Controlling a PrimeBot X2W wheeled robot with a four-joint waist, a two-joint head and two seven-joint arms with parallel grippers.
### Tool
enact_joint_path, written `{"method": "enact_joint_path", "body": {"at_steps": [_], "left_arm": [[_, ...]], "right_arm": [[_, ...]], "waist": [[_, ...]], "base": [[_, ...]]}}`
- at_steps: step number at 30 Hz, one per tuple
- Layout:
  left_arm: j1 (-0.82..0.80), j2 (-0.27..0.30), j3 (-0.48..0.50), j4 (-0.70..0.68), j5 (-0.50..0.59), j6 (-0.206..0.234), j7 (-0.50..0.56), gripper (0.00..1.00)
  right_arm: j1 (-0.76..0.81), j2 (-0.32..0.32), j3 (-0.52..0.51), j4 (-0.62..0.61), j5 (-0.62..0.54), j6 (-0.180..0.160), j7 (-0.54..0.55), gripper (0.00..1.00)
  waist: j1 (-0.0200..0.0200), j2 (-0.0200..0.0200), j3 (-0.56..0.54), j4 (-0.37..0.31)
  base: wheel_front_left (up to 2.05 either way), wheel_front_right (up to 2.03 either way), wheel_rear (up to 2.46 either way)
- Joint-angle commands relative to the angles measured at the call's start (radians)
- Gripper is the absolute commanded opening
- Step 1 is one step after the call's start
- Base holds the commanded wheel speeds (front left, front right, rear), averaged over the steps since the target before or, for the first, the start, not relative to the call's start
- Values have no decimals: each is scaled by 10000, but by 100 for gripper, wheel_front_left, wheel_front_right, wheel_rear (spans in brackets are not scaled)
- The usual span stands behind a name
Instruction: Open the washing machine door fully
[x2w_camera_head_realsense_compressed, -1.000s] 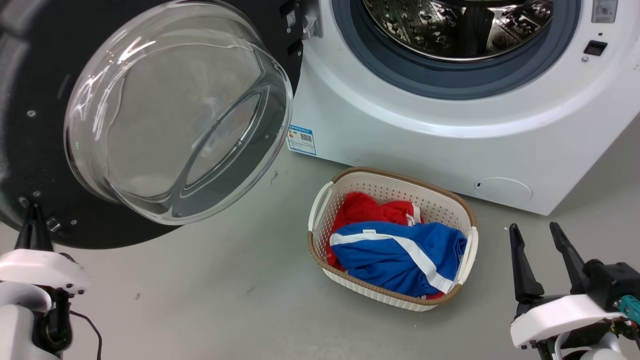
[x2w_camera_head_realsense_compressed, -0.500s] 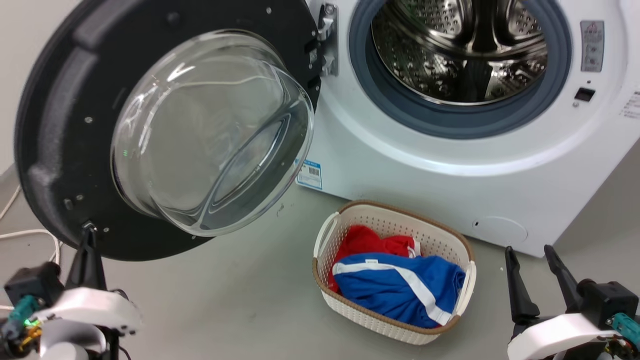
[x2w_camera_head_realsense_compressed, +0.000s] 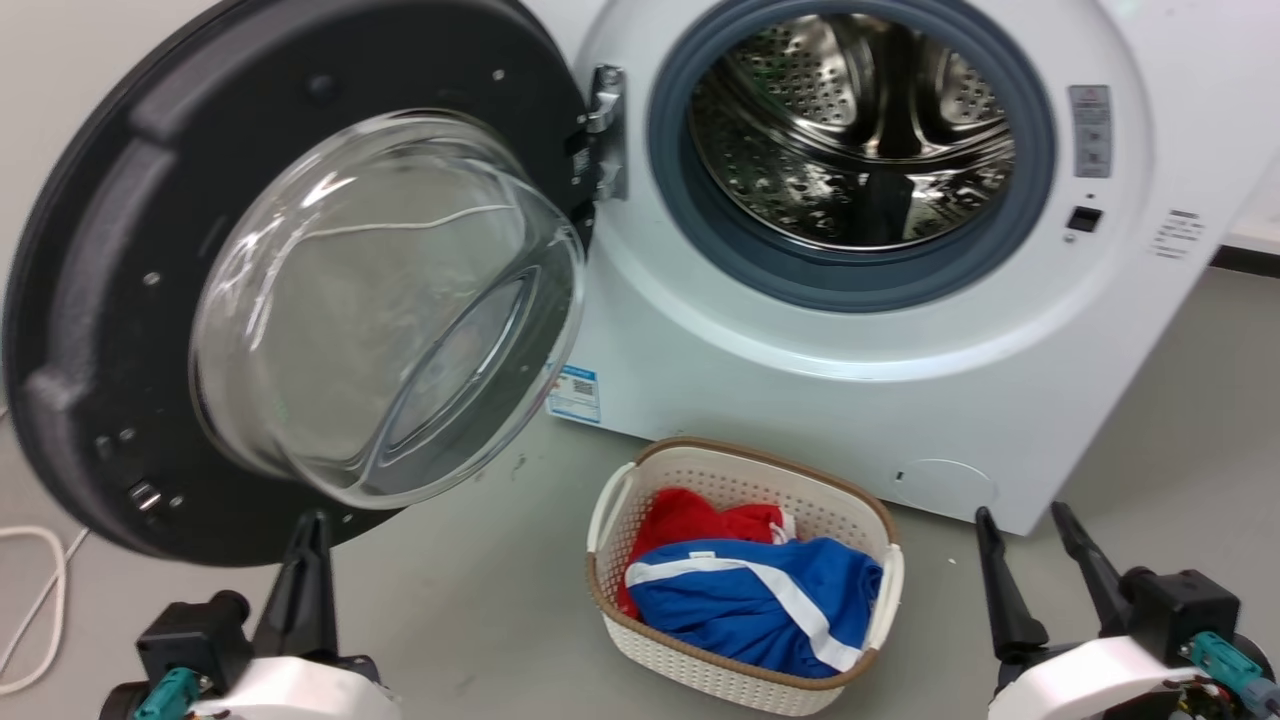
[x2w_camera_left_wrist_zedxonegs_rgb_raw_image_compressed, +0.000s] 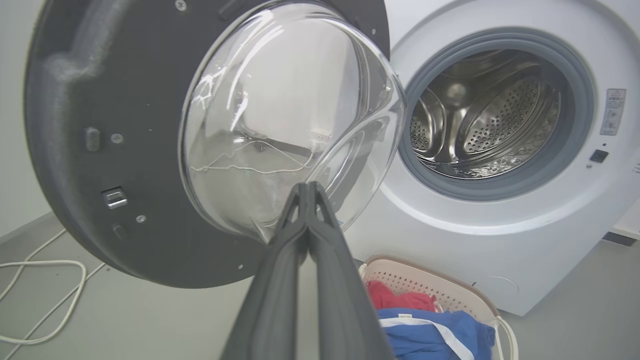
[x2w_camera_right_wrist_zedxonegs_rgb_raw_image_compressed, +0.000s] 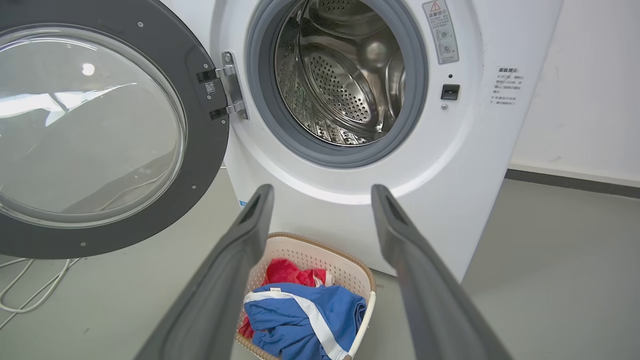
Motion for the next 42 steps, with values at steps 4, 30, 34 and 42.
{"method": "enact_joint_path", "body": {"at_steps": [4,30,34,42], "left_arm": [[114,-142,-366,-199,173,-16,68,100],[-447,146,-678,873,567,52,-192,100],[-492,170,-682,954,550,61,-210,100],[-525,247,-684,1088,499,61,-189,100]], "right_arm": [[57,17,220,-140,-86,0,102,100],[-215,-185,438,-578,-73,1,358,100],[-219,-198,421,-543,-52,1,329,100],[-248,-167,407,-483,-28,0,264,100]], "waist": [[1,0,-34,-848],[1,0,118,-3912],[1,0,124,-3975],[1,0,133,-3965]], "base": [[0,0,0],[0,0,0],[0,0,0],[0,0,0]]}}
